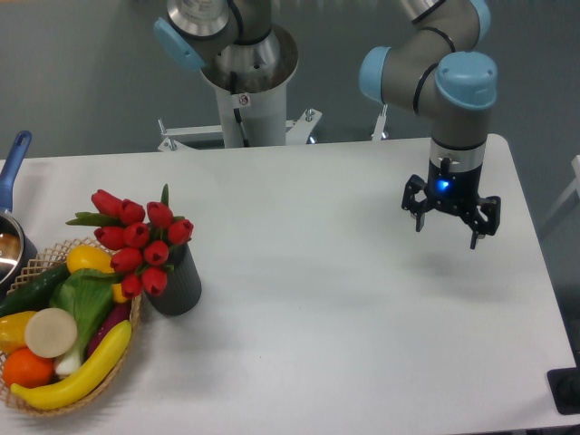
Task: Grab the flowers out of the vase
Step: 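Move the open gripper toward the red tulips in the black vase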
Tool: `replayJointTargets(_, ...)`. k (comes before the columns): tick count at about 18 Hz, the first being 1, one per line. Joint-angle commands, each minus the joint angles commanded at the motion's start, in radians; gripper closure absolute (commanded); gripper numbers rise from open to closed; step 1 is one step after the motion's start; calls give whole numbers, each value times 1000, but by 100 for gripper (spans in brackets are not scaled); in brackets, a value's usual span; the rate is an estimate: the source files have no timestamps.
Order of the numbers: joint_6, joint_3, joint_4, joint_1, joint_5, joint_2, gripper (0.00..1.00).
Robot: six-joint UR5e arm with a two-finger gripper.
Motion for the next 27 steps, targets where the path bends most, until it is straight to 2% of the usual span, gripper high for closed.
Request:
replayJointTargets(5, -11, -3, 3, -41, -2, 8, 0)
replayJointTargets(9, -127, -11, 8, -84, -11, 28, 0)
replayJointTargets(11, -140, -11, 14, -107, -38, 35, 0)
replayJointTargets(13, -141, -24, 23, -123, -127, 44, 0)
replayJointTargets(16, -137, -70, 23, -126, -328, 87, 0)
replayJointTargets(18, -132, -106, 23, -136, -392, 112, 0)
replayJointTargets(23, -138, -146, 23, -231, -501, 115, 0)
replayJointTargets(27, -141, -212, 20, -242, -760, 136, 0)
